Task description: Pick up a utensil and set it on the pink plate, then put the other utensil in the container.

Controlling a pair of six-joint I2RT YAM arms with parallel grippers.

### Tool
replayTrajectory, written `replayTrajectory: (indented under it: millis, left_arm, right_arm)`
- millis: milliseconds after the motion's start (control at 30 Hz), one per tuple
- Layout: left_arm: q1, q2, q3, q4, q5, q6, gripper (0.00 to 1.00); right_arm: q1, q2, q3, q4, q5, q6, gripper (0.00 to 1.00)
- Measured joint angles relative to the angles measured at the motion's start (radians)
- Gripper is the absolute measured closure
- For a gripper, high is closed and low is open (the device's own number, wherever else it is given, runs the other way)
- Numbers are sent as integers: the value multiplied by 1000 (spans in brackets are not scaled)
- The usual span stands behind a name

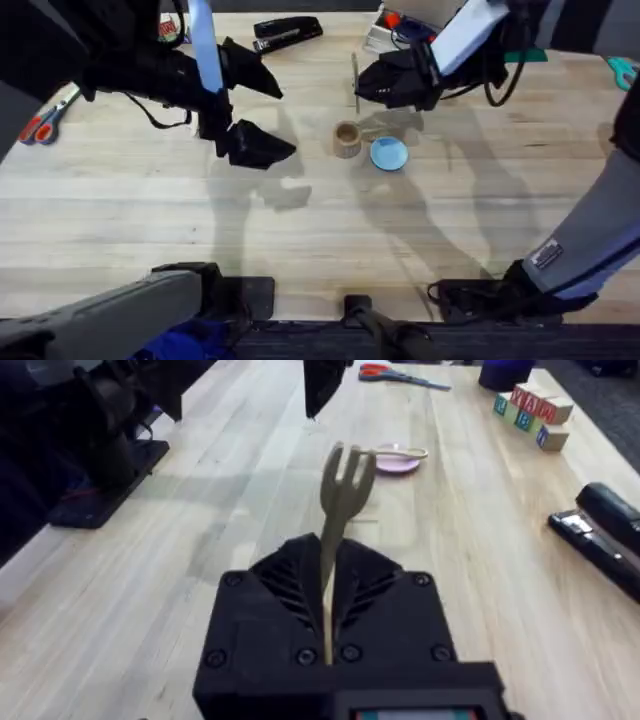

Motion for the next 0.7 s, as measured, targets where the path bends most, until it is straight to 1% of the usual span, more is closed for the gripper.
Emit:
replayTrajectory:
  millis: [200,500,700]
  left_arm:
    - [0,0,0,0,0,0,6]
    - [0,0,0,0,0,0,6]
    - [0,0,0,0,0,0,6]
  right_arm:
    - [3,20,0,-3,0,0,967]
    - [43,32,0,-8,1,0,967]
    - [49,33,-10,-31,6,-2,966]
